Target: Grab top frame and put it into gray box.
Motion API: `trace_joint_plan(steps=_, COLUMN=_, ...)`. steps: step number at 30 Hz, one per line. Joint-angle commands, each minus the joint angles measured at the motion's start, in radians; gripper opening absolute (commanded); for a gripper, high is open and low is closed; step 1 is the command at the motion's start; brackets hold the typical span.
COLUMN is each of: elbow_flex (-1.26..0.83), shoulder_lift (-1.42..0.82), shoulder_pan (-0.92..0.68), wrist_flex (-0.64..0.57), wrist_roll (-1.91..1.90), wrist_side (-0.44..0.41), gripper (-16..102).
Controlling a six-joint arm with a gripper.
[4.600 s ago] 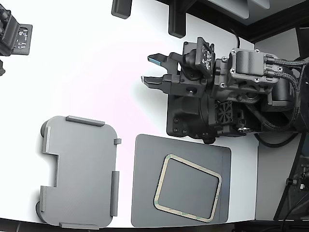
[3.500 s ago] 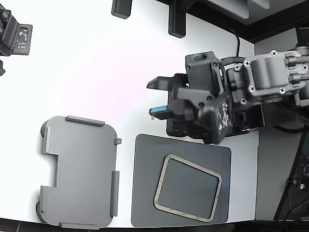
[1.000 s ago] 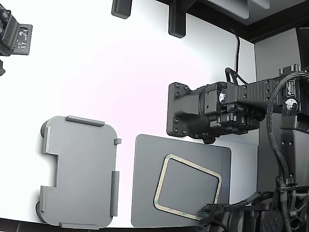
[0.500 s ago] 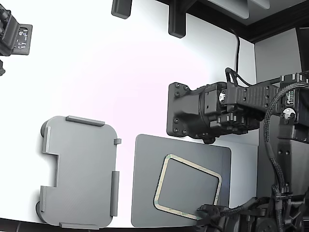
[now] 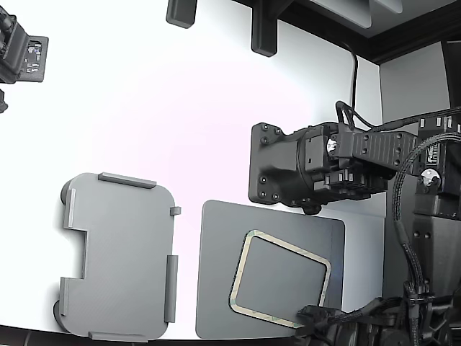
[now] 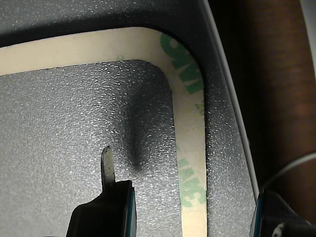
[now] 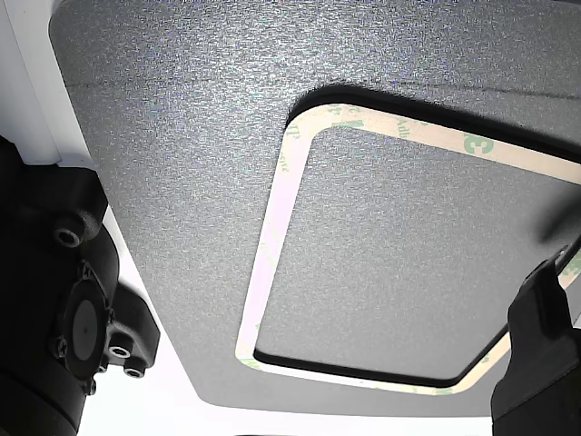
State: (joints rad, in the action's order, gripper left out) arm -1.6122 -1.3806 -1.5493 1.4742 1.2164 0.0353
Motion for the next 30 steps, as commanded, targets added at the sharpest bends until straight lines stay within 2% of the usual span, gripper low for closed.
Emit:
trace_joint_plan(steps=1, elbow_flex=0.029, shoulder_lift=-0.014, shoulder_pan=0.009, wrist_flex=-0.002, wrist_roll=-0.003, wrist_side=0.003, gripper=98)
trace_joint_plan(steps=4, elbow_flex=0.028, shoulder_lift=-0.011, shoulder_pan=0.009, wrist_flex=-0.008, wrist_roll=-0.014, wrist_side=-0.006, gripper=92)
trace_joint_plan(steps=8, elbow_flex=0.026, shoulder_lift=-0.012, shoulder_pan=0.009, wrist_flex=-0.014, wrist_roll=-0.044, wrist_side=-0.012, gripper=77)
trace_joint_plan(steps=15, elbow_flex=0.025, shoulder_lift=-0.012, shoulder_pan=0.009, wrist_flex=-0.011, wrist_roll=-0.017, wrist_side=-0.020, gripper=76)
trace_joint_plan(steps=25, elbow_flex=-0.026, shoulder_lift=-0.032, shoulder_pan=0.009, wrist_flex=-0.084, wrist_roll=0.000, wrist_side=-0.023, gripper=72)
trace_joint_plan(steps=30, elbow_flex=-0.025, shoulder_lift=-0.023, shoulder_pan=0.005, wrist_flex=-0.084, wrist_roll=-0.008, wrist_side=-0.021, gripper=73)
